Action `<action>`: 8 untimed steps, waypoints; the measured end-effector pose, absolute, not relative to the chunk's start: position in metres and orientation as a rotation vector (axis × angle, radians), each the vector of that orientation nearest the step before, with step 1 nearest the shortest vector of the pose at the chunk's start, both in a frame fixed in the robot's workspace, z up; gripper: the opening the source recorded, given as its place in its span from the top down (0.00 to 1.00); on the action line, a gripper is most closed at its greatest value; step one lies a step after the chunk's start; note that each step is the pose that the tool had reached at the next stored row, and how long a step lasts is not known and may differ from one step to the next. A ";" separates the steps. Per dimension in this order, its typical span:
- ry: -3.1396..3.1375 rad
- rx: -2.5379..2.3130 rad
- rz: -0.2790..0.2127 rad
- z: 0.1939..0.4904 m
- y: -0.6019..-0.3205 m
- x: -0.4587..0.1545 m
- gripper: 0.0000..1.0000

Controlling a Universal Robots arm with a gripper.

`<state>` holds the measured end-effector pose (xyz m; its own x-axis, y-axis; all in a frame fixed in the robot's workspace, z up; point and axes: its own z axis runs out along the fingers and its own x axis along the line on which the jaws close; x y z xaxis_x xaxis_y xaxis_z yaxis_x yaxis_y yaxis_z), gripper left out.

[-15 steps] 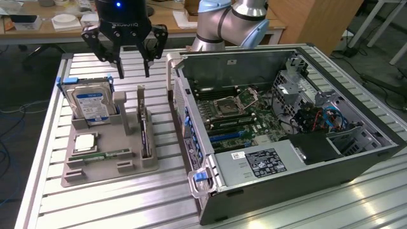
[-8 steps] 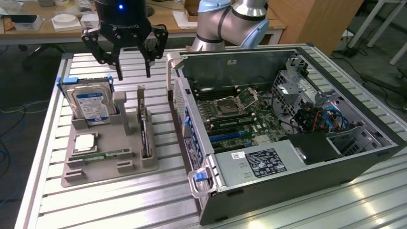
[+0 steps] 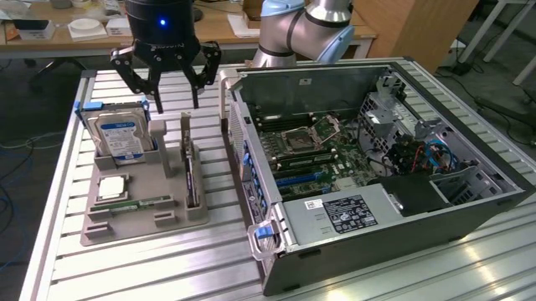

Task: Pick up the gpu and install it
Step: 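Pick up the gpu and move the gpu toward the slot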

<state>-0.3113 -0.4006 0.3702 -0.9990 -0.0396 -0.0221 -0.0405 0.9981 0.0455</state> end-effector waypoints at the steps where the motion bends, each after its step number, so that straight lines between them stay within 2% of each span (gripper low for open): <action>1: 3.119 -0.062 0.072 0.368 -0.402 -0.311 0.41; 8: 3.119 -0.061 0.072 0.356 -0.409 -0.311 0.41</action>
<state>-0.3114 -0.4090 0.3557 -0.9990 -0.0388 -0.0221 -0.0398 0.9982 0.0456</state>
